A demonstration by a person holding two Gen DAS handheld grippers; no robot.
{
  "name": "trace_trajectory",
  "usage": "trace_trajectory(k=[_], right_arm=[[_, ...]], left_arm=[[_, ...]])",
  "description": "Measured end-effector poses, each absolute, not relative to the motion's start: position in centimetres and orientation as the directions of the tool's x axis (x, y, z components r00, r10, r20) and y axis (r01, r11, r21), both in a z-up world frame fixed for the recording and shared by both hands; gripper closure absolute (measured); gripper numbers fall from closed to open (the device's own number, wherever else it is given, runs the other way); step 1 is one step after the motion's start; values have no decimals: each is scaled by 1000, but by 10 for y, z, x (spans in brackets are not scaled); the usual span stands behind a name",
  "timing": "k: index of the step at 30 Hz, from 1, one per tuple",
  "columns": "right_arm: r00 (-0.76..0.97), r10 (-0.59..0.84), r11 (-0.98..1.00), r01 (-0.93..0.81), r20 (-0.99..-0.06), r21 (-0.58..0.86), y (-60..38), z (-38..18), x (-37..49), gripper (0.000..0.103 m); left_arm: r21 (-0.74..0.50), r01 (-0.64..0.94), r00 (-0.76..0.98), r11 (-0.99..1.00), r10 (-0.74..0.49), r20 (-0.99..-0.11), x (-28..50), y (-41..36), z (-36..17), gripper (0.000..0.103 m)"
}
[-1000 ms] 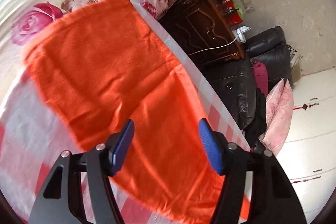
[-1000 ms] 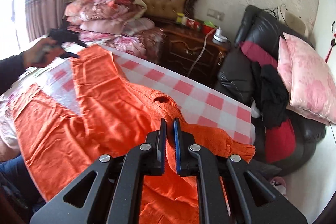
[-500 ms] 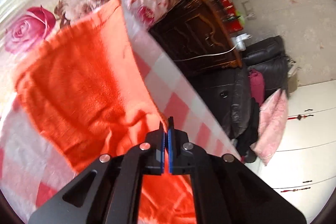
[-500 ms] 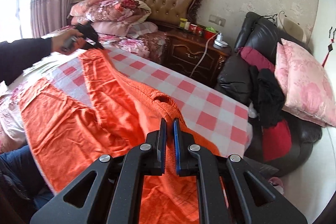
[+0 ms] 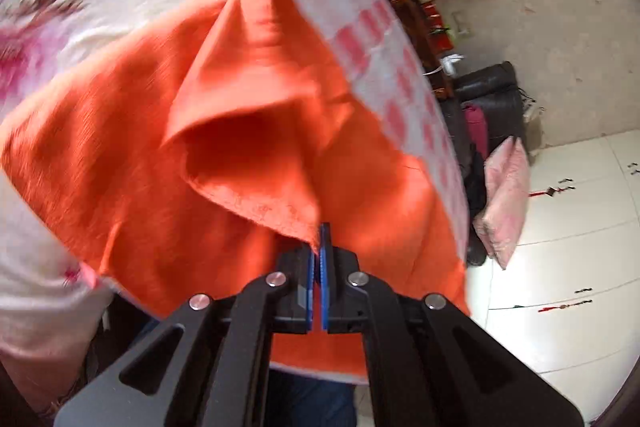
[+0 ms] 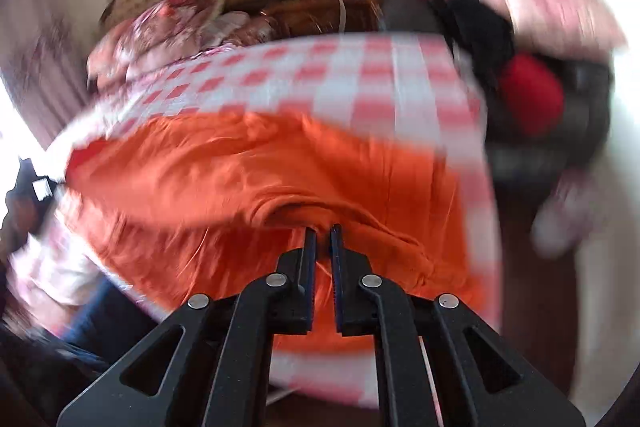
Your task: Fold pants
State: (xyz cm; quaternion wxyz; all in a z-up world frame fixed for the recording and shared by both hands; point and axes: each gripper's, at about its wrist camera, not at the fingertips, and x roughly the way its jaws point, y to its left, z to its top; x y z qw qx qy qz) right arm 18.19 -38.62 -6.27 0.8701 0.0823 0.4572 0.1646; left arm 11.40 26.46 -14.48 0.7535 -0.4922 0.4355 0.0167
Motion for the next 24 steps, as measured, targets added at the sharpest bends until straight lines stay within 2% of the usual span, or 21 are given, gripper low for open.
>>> trace_trajectory(k=[1, 2, 5, 7, 8, 9, 15, 17, 19, 20, 21, 22, 24], right_arm=[[508, 395, 916, -158, -765, 368, -393, -74, 176, 88], [492, 419, 898, -101, -763, 428, -398, -83, 171, 78], [491, 419, 871, 21, -764, 491, -407, -94, 153, 74], [519, 456, 804, 107, -723, 584, -421, -94, 145, 43], [541, 466, 773, 135, -700, 619, -428, -93, 143, 21], [556, 474, 750, 152, -683, 644, -433, -92, 143, 20], [589, 570, 549, 246, -573, 799, -452, -104, 163, 20], [583, 560, 535, 289, -589, 794, -453, -111, 176, 21], [571, 541, 555, 309, -618, 772, -450, -113, 187, 30], [568, 519, 577, 319, -639, 752, -449, -112, 193, 42], [568, 495, 605, 318, -657, 730, -450, -113, 194, 71], [561, 473, 631, 322, -679, 706, -449, -111, 197, 85], [562, 431, 664, 332, -706, 670, -448, -106, 201, 88]], left_arm=[[-721, -465, 615, 514, -398, -681, 110, 264, -152, 102], [-728, -466, 618, 504, -404, -675, 109, 264, -156, 102], [-728, -451, 620, 516, -406, -671, 113, 262, -156, 101], [-740, -442, 621, 507, -422, -660, 118, 262, -158, 101], [-744, -437, 623, 505, -427, -655, 119, 261, -158, 101], [-748, -434, 626, 502, -428, -651, 122, 260, -159, 101], [-774, -425, 649, 470, -438, -622, 118, 264, -165, 101], [-779, -425, 653, 461, -440, -616, 115, 266, -167, 100], [-782, -422, 661, 459, -434, -612, 109, 269, -167, 96], [-784, -421, 666, 455, -432, -608, 106, 271, -166, 92], [-790, -418, 676, 448, -428, -600, 104, 274, -165, 85], [-795, -418, 684, 439, -424, -594, 102, 277, -163, 82], [-799, -420, 699, 430, -408, -587, 99, 284, -159, 72]])
